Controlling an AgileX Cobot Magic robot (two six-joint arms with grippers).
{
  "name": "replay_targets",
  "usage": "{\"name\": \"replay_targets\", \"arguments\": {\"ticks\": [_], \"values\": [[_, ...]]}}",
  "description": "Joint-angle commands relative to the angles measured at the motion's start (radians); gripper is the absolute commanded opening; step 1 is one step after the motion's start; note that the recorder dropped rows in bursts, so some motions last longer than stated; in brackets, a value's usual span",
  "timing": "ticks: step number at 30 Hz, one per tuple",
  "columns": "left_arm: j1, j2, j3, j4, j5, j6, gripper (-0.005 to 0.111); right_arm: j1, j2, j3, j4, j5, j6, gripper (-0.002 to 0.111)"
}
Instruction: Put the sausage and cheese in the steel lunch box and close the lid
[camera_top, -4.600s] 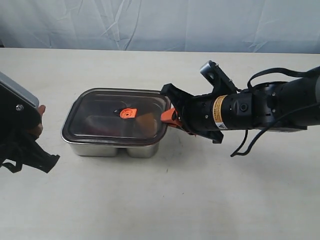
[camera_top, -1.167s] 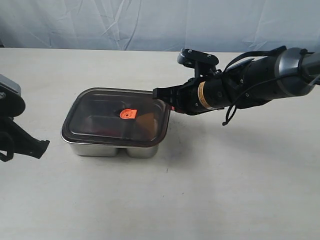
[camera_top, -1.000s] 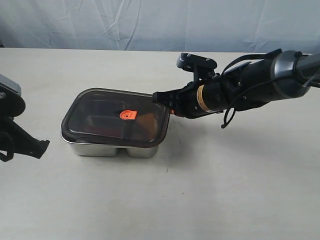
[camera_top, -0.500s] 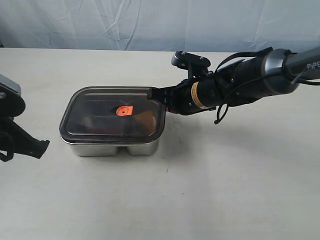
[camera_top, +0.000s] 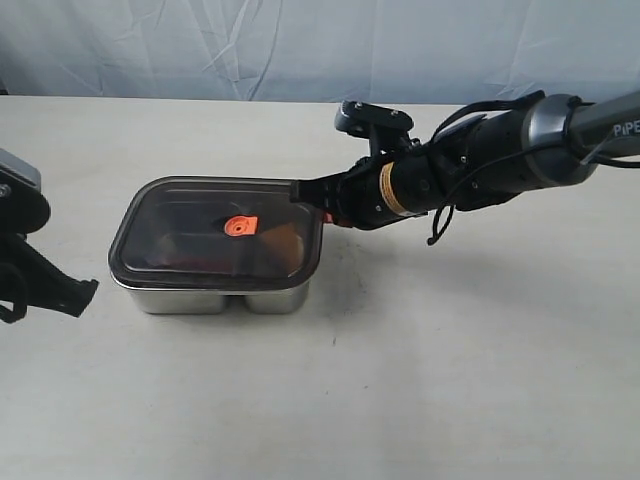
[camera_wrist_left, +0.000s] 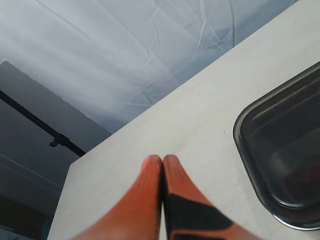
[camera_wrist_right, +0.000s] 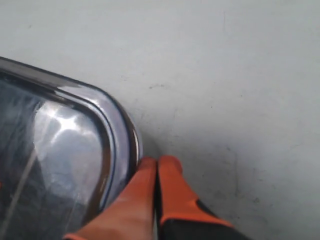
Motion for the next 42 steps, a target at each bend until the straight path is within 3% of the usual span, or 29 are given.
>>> {"name": "replay_targets", "arguments": {"ticks": [1, 5, 12, 15, 18, 22, 25, 35, 42], "values": [[-0.003, -0.007, -0.005, 0.005, -0.016, -0.006, 0.000, -0.002, -0.016, 0.026, -0.023, 0.074, 0.032, -0.001], [-0.003, -0.007, -0.005, 0.009, -0.010, -0.006, 0.000, -0.015, -0.049, 0.079, -0.023, 0.159, 0.032, -0.001], [0.009, -0.007, -0.005, 0.108, 0.071, -0.012, 0.000, -0.031, -0.138, 0.094, -0.038, 0.142, 0.032, -0.001], [0.081, 0.011, -0.005, 0.208, 0.109, -0.070, 0.000, -0.031, -0.196, 0.092, -0.068, 0.123, 0.032, -0.001], [0.222, 0.064, -0.005, 0.355, 0.233, -0.179, 0.000, -0.031, -0.226, 0.077, -0.079, 0.044, 0.032, -0.001], [0.428, 0.199, -0.060, 0.535, 0.516, -0.289, 0.000, -0.028, -0.205, 0.034, -0.079, -0.134, 0.003, -0.001], [0.504, 0.308, -0.124, 0.574, 0.577, -0.294, 0.000, 0.000, -0.194, 0.025, -0.079, -0.117, -0.016, -0.001], [0.528, 0.523, -0.206, 0.567, 0.651, -0.273, 0.000, 0.049, -0.102, 0.023, -0.079, -0.084, -0.060, -0.001], [0.534, 0.690, -0.206, 0.400, 0.666, -0.180, 0.000, 0.051, -0.046, 0.023, -0.079, -0.127, -0.062, -0.001]]}}
